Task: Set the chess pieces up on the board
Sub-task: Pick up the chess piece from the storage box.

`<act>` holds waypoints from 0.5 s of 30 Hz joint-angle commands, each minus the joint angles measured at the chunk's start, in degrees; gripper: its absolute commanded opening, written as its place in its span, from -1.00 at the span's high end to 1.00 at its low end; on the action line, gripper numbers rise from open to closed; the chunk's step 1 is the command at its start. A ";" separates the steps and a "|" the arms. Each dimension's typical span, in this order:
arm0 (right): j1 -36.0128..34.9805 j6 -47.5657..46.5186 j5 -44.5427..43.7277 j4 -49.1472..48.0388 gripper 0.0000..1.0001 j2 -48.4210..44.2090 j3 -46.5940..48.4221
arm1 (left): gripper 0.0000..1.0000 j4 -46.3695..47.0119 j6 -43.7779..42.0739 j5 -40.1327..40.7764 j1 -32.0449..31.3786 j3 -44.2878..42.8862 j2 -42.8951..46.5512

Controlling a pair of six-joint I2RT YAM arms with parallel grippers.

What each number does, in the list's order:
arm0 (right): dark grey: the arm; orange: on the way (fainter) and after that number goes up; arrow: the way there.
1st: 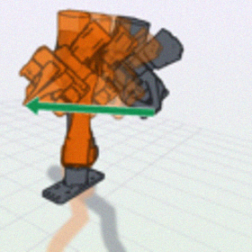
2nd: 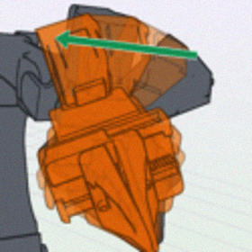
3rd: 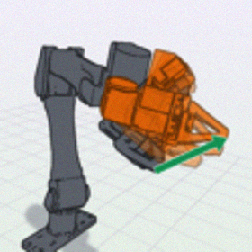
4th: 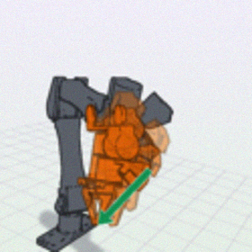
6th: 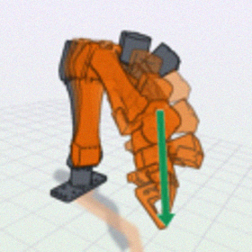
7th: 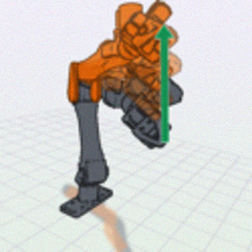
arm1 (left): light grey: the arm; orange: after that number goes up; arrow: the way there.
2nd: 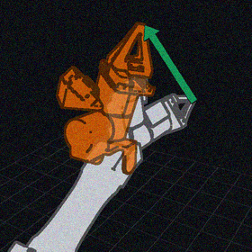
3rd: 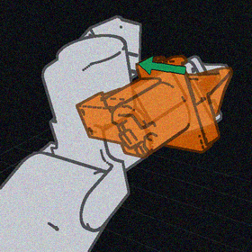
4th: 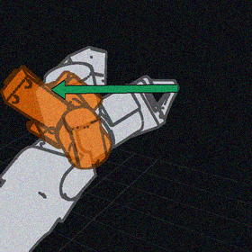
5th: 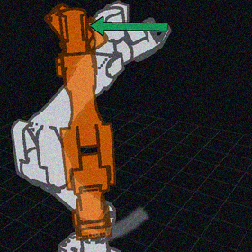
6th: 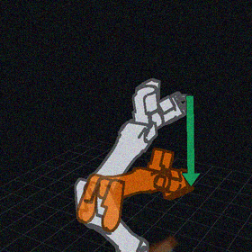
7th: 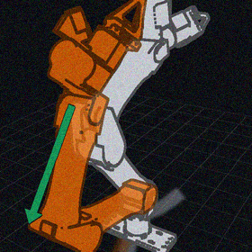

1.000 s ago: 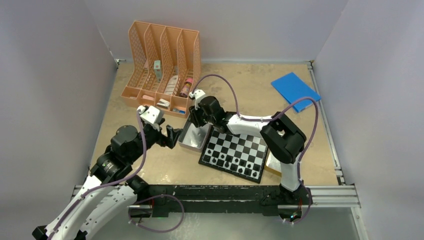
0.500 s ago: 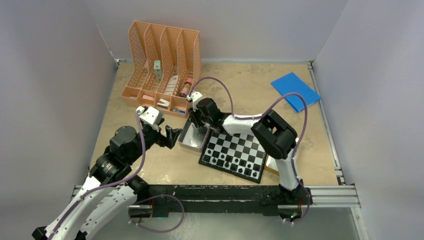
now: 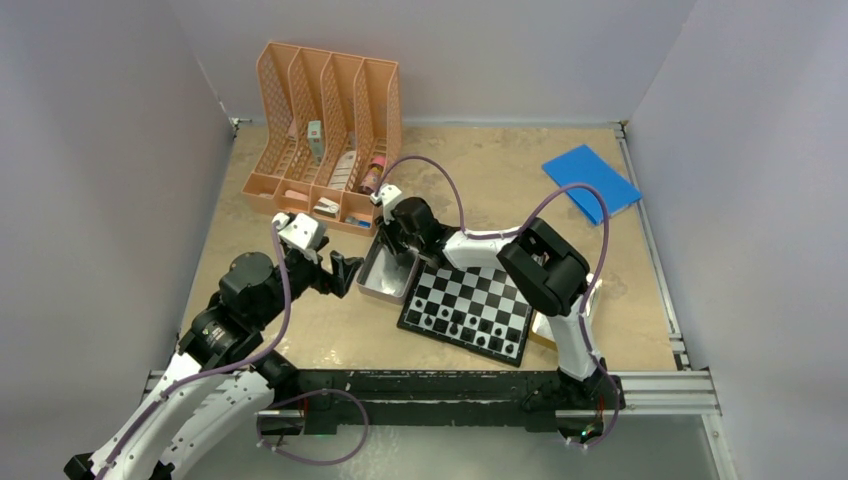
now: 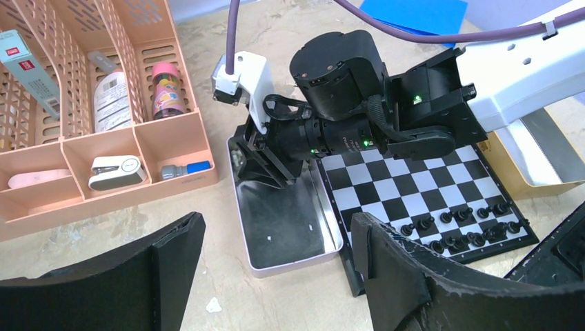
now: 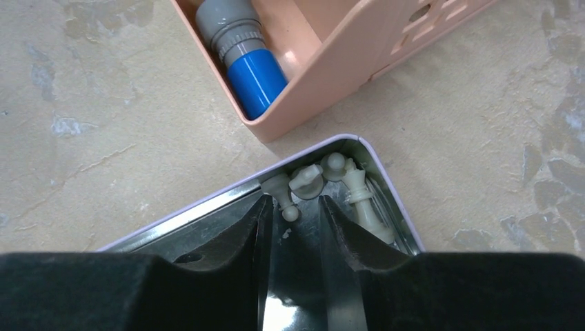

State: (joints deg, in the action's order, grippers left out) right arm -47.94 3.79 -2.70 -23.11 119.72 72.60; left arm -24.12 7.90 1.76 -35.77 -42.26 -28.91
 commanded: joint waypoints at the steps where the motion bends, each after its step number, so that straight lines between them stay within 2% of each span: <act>1: -0.09 -1.61 1.45 -3.56 0.35 0.68 1.14 | -0.54 1.31 -0.52 0.27 -0.23 -0.37 0.36; 15: -0.08 -3.25 1.41 -4.42 0.50 2.01 0.15 | -0.46 1.23 -0.34 -0.51 -0.22 -0.37 0.34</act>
State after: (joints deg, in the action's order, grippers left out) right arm -47.94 2.13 -1.61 -25.80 121.64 72.60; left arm -24.56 7.90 1.72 -35.77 -42.26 -28.84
